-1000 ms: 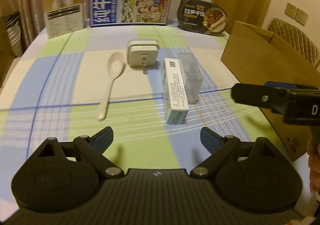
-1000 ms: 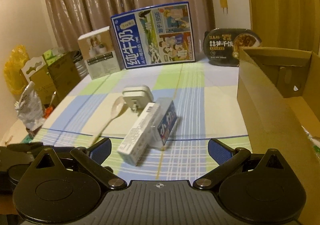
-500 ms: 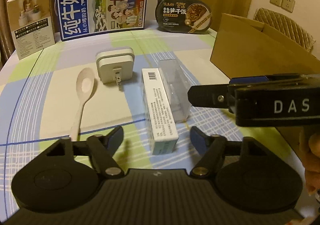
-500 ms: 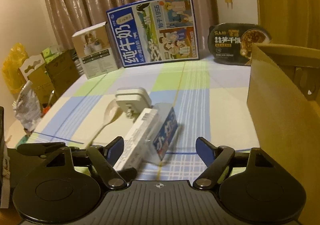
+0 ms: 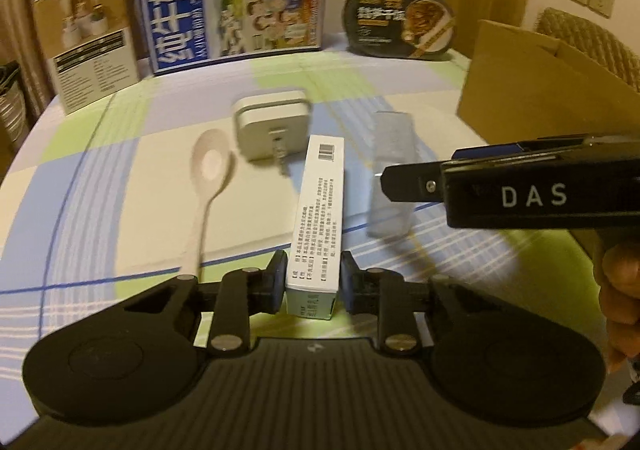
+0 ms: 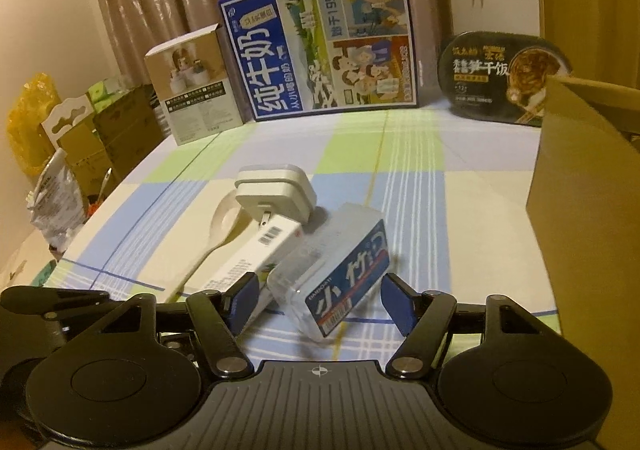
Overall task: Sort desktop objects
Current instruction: 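Grasp the long white box with the left gripper while the right gripper grasps the clear case, then lift the white box and clear case with both grippers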
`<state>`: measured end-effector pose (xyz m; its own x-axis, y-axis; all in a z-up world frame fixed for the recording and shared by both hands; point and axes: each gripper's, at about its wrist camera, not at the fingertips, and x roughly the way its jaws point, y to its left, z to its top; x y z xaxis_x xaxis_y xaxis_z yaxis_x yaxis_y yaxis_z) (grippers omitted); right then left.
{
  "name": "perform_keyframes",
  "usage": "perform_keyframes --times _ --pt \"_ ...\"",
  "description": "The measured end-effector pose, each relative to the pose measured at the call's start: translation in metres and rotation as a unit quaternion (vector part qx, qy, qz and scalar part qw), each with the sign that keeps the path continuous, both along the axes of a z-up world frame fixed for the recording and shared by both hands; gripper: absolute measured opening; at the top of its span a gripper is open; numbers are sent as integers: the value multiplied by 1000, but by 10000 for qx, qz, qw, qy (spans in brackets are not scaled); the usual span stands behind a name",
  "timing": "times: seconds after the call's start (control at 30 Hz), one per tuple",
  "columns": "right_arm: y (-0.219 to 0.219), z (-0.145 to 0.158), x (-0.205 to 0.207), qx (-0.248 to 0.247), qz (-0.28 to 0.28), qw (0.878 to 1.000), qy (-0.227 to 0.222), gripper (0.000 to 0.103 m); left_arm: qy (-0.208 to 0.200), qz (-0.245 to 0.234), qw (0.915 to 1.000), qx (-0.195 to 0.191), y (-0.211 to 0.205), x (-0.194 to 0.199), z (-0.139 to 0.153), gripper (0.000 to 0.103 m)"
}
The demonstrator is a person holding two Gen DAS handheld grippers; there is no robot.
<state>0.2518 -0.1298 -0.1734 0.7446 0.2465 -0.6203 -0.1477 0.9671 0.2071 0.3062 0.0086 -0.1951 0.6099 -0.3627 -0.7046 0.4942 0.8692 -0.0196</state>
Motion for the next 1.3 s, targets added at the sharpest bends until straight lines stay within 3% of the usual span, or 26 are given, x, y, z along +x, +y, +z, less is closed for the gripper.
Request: perform_keyframes --times 0.4,0.43,0.5,0.6,0.83,0.9,1.0,1.3 --pt "9 -16 22 -159 -170 9996 171 65 -101 37 9999 101 5 -2 -1 22" --pt "8 -17 22 -192 -161 9995 172 62 -94 40 9999 104 5 -2 -2 22" --pt "6 -18 20 -272 -125 9994 179 45 -73 51 9999 93 5 -2 -3 22" --pt "2 -19 14 -378 -116 9990 194 28 -98 66 9999 81 5 -2 -3 28" --pt "-5 -17 -7 -575 16 9982 165 28 -114 75 9999 -26 3 -2 -1 30" --pt "-7 -14 -17 -601 14 9980 178 28 -39 84 10000 -5 2 -3 -1 22" --pt "-9 -9 -35 -638 21 9978 174 28 133 220 9997 -47 4 -9 1 21" --pt "-11 3 -111 -720 196 9968 271 28 235 163 9994 197 10 -75 14 21"
